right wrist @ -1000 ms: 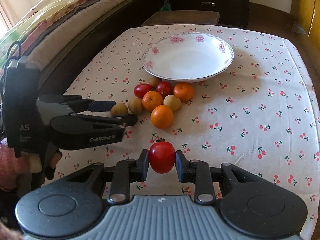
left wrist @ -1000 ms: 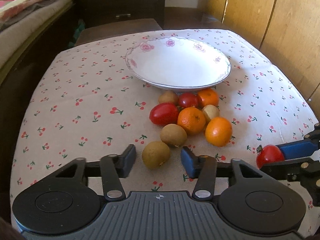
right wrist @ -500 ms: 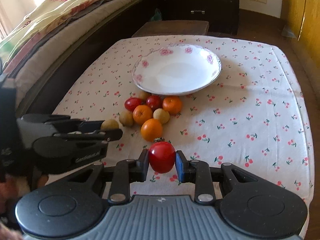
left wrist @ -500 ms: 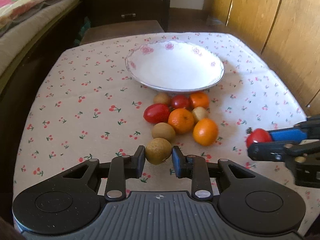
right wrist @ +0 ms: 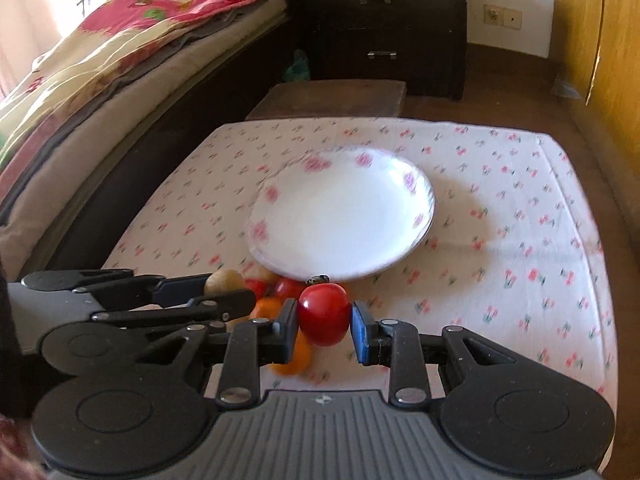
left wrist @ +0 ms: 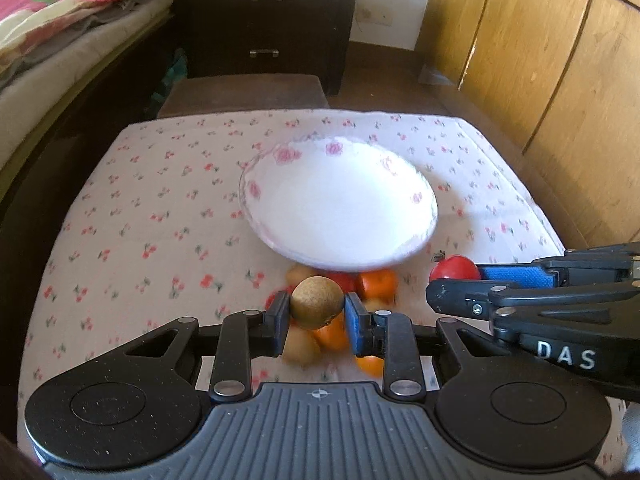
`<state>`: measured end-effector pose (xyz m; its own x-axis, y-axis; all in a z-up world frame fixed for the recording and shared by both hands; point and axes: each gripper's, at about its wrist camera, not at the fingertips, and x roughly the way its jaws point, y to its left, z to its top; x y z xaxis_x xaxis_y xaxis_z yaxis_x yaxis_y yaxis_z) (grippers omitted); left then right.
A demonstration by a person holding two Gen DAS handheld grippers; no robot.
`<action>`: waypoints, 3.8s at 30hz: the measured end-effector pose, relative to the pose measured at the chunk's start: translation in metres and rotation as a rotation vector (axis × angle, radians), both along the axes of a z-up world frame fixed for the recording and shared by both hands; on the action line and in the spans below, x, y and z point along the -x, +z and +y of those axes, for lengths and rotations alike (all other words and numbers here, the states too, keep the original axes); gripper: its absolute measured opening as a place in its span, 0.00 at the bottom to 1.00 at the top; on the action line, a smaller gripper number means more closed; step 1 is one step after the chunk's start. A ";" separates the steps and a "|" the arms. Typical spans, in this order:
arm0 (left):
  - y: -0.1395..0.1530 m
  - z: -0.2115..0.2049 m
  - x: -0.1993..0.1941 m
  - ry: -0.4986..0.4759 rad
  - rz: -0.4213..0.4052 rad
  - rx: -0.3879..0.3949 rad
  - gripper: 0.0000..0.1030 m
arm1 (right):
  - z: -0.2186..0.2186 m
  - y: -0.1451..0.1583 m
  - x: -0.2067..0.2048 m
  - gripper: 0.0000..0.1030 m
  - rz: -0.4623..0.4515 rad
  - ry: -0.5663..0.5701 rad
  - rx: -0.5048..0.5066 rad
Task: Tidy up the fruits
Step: 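Carry the kiwi in the left gripper and tomato in the right over the white bowl, then open the left gripper to drop the kiwi while the right gripper drops the tomato into the bowl, then withdraw both grippers from the bowl toward the remaining fruits, then grasp an orange mandarin with the right gripper while the left gripper grasps a kiwi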
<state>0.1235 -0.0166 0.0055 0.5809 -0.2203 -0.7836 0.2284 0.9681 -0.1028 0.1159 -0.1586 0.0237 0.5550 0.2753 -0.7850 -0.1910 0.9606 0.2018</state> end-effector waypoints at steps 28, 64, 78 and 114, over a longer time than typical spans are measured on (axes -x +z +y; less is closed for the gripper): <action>-0.021 -0.006 -0.075 0.092 0.051 0.020 0.37 | -0.011 -0.033 -0.087 0.30 0.063 -0.027 -0.024; 0.002 0.009 -0.052 0.113 -0.009 0.048 0.58 | -0.008 -0.006 -0.056 0.31 -0.004 -0.022 -0.030; 0.004 0.022 -0.018 0.108 -0.002 0.055 0.59 | 0.009 -0.009 -0.010 0.31 0.028 0.024 -0.028; -0.011 0.036 0.005 0.098 0.079 0.088 0.62 | 0.027 -0.046 0.009 0.31 0.148 0.072 0.030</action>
